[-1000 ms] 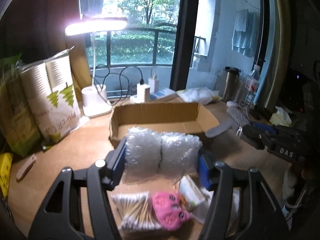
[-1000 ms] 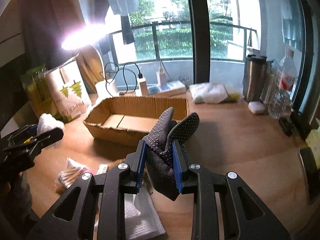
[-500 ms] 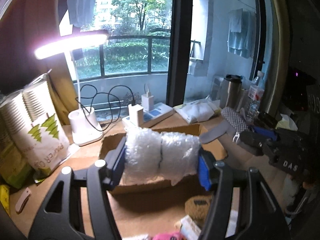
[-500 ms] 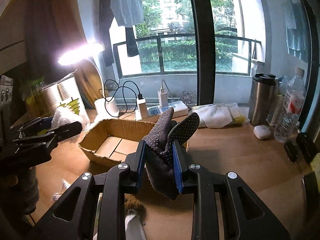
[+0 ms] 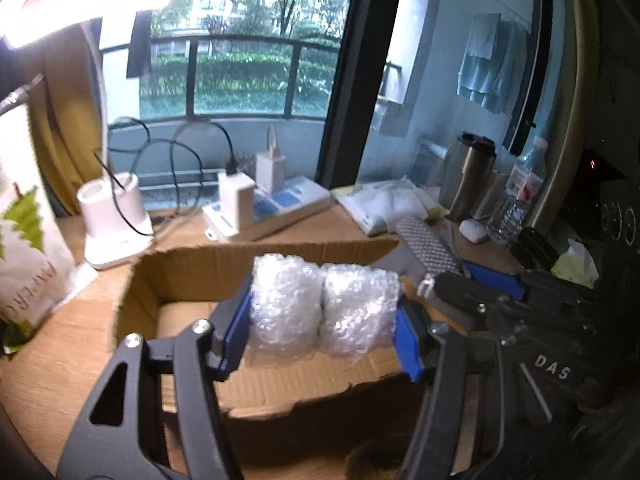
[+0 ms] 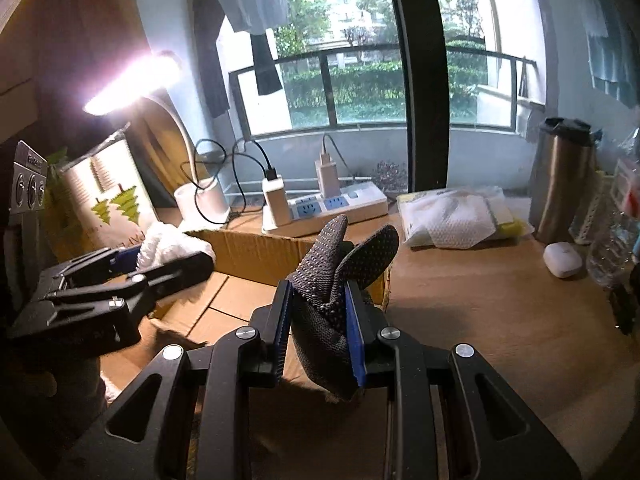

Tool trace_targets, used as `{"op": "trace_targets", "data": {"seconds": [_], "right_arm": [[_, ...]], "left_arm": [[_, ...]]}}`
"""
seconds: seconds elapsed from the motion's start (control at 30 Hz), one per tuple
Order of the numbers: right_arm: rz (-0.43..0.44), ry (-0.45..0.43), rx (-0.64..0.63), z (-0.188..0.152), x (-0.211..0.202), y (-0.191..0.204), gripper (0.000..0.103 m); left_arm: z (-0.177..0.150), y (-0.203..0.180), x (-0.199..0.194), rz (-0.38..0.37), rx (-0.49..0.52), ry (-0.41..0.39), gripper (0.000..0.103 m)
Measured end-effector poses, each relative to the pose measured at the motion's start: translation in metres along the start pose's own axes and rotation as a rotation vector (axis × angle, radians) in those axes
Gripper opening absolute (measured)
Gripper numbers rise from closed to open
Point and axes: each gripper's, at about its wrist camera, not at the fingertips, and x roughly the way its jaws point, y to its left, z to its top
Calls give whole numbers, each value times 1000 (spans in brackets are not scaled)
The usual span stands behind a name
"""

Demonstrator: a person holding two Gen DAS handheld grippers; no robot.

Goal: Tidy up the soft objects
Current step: 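Carry the bubble wrap and glove over the cardboard box and open both tools, then grasp the cotton-swab bag with the left tool while the right tool grasps the brown fuzzy plush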

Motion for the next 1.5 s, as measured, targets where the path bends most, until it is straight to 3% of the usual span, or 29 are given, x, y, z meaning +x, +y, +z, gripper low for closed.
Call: {"op": "trace_targets", "data": {"seconds": [0.23, 0.4, 0.47, 1.13, 1.5], "right_arm": [[16, 38, 29, -4, 21, -8, 28], [8, 47, 54, -3, 23, -13, 43], [8, 39, 62, -2, 18, -14, 45], [-6, 1, -3, -9, -40, 30, 46], [-7, 21, -35, -27, -60, 54, 47]], "left_arm": [[-7, -4, 29, -68, -32, 99, 65], [-10, -2, 27, -82, -53, 112, 84], [-10, -2, 21, -77, -52, 103, 85], [-20, 10, -62, -42, -72, 1, 86], [-42, 21, -96, -32, -92, -22, 86]]}}
